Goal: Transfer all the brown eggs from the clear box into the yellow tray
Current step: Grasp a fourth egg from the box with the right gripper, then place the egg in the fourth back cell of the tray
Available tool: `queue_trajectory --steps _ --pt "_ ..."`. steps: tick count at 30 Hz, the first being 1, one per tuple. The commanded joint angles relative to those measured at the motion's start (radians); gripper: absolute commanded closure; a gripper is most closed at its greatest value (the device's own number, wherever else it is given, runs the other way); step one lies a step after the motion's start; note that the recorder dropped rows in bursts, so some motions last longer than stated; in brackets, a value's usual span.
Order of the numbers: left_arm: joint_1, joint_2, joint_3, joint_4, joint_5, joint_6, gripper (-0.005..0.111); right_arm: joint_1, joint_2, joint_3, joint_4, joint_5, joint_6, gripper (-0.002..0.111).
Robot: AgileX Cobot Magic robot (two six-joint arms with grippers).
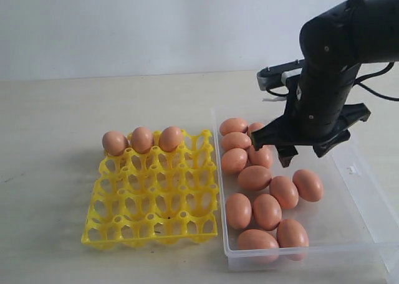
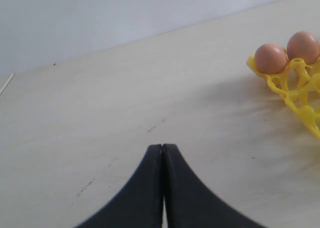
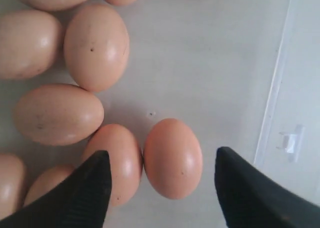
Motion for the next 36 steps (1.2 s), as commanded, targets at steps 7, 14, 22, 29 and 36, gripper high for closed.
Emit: queue_trajectory --steps 7,14,22,29,36 --pt "-0.001 -0.006 -0.004 -0.008 -0.011 -0.007 0.107 -0.011 0.114 0.000 -0.024 -0.007 0.030 0.052" --pt "-0.001 -0.006 -0.004 -0.008 -0.011 -0.007 0.107 -0.028 0.143 0.002 -0.038 -0.005 0.048 0.052" --pt "-0.001 -0.006 -0.004 -0.008 -0.011 -0.007 0.107 -0.033 0.169 0.002 -0.035 0.003 0.004 0.105" --pt "-0.001 -0.006 -0.004 -0.008 -0.011 -0.007 0.107 -0.016 -0.028 0.002 0.177 -0.471 -0.144 0.108" --pt "-0.001 -0.006 -0.004 -0.008 -0.011 -0.007 0.107 0.069 0.032 0.002 0.276 -0.879 -0.240 0.108"
